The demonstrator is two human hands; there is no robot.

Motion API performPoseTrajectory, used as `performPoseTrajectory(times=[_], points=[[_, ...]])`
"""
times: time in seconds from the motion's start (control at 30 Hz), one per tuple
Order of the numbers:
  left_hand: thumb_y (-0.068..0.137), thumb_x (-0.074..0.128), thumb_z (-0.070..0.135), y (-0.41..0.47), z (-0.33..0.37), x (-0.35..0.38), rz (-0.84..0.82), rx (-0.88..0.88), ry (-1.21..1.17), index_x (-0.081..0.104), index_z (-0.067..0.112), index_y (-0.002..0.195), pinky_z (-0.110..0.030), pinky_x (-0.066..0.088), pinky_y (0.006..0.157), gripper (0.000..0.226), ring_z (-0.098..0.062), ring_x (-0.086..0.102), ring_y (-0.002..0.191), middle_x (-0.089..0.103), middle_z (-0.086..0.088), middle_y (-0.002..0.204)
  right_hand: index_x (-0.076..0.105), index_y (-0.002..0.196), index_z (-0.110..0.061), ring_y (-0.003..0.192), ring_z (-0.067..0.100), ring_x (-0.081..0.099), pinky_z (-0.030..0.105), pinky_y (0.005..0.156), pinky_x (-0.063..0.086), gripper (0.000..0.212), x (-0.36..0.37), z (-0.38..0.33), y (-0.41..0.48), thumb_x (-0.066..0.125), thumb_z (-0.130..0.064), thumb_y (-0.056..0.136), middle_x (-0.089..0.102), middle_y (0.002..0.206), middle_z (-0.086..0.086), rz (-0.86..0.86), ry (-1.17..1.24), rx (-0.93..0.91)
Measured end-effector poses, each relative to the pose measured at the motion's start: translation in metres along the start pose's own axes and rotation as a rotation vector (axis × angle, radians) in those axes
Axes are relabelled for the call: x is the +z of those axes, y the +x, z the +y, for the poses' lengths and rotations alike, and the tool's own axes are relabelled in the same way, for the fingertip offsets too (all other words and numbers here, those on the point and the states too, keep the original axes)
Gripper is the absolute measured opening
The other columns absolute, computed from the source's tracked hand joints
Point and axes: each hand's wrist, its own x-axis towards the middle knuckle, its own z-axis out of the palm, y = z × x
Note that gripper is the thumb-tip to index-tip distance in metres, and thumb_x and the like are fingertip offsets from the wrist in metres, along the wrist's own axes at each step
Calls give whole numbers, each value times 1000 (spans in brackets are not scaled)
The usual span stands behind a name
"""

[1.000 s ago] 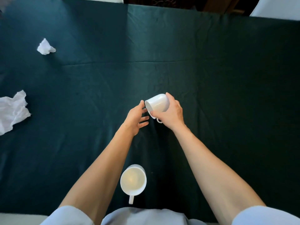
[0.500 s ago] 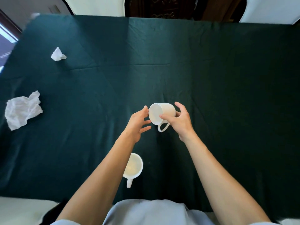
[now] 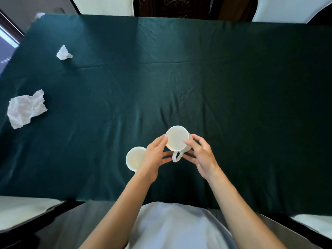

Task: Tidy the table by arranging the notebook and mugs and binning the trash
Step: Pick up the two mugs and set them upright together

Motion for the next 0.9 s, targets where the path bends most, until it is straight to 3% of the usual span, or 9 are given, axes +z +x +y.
performPoseTrajectory(times=[0.07, 0.13, 0.27, 0.4, 0.53, 0.67, 0.77, 0.9], points=[[107, 56, 42, -12, -12, -1, 11, 1, -40, 75, 41, 122, -27, 64, 73, 24, -22, 82, 98, 82, 13, 113, 73, 114, -29, 109, 22, 75, 33, 76, 65, 38, -2, 11, -10, 79, -35, 76, 82, 105, -2, -18, 20, 12], [107, 56, 36, -22, -26, -2, 31, -12, -73, 74, 40, 123, -28, 65, 72, 24, -23, 82, 97, 82, 11, 114, 76, 108, -24, 106, 20, 73, 32, 78, 63, 31, -6, 24, -18, 75, -35, 80, 79, 102, -1, -66, 20, 26], [107, 58, 17, -33, -48, -5, 48, 22, -72, 73, 37, 124, -33, 65, 79, 30, -26, 81, 101, 82, 6, 118, 66, 121, -5, 110, 23, 67, 36, 90, 62, 46, -12, 43, -27, 71, -33, 84, 71, 112, 8, -147, 25, 58], [105, 58, 8, -38, -59, -8, 55, 36, -79, 72, 32, 127, -31, 65, 78, 35, -27, 79, 105, 80, 8, 121, 73, 127, -16, 125, 30, 68, 41, 95, 62, 39, -14, 51, -30, 73, -24, 89, 73, 131, 14, -145, 78, 106], [102, 62, 6, -37, -62, -8, 44, 35, -107, 73, 34, 122, -30, 64, 77, 36, -28, 78, 109, 79, 10, 122, 68, 138, -18, 126, 29, 68, 43, 97, 60, 39, -10, 49, -31, 67, -16, 99, 76, 129, 8, -127, 89, 128], [85, 71, 9, -35, -65, -10, 8, 36, -117, 75, 44, 113, -30, 65, 78, 45, -28, 78, 110, 78, 18, 120, 60, 146, -16, 125, 28, 69, 40, 91, 60, 46, -7, 49, -30, 65, -14, 101, 74, 131, 11, -81, 101, 133], [88, 64, -5, -33, -69, -11, -9, 29, -96, 70, 41, 120, -35, 66, 84, 56, -32, 78, 108, 71, 13, 133, 66, 140, -20, 121, 26, 71, 34, 84, 61, 39, -5, 49, -30, 65, -15, 102, 77, 127, 6, -53, 119, 122], [93, 56, -11, -29, -69, -14, -38, 17, -73, 64, 37, 132, -42, 66, 87, 62, -37, 78, 106, 65, 13, 140, 81, 113, -35, 116, 20, 73, 33, 85, 61, 26, -1, 52, -30, 62, -19, 104, 80, 118, -4, -52, 111, 95]])
